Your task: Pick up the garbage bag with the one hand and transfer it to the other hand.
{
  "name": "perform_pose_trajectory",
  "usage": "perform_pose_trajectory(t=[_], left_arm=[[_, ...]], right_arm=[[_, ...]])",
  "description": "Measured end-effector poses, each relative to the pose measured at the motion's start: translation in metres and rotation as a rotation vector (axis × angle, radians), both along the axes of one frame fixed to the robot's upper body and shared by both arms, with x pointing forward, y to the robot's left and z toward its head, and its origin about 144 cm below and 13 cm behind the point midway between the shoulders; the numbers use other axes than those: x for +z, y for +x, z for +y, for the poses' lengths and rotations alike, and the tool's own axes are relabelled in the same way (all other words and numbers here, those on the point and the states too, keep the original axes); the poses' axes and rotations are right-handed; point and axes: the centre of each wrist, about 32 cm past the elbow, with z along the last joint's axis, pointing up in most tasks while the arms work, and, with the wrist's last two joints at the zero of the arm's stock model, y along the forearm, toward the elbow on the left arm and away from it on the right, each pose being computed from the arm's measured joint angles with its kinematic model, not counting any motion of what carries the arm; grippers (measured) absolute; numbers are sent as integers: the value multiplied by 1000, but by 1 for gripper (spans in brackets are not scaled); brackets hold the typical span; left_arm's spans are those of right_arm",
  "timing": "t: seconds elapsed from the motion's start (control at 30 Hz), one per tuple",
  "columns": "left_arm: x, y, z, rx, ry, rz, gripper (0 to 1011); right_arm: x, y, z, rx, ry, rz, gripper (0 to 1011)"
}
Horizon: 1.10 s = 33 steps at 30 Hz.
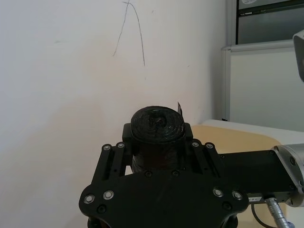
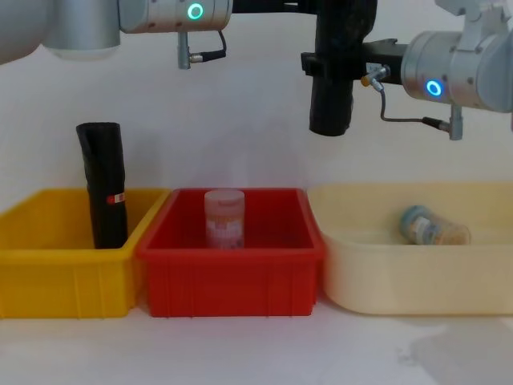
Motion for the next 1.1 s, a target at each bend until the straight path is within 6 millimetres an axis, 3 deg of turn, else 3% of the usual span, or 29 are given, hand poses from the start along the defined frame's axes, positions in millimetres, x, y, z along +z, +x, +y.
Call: perform_pose_trajectory(t=[0.2,0.7,1.1], left_arm=[[0,0,0,-1,0,0,568],[0,0,0,-1,0,0,979],[0,0,0,0,0,0,1001]], right_arm=[[0,0,0,0,0,0,483],[2,2,-5,-41,1,-12,483],[10,-2,-32,-174,-1,-41,483]])
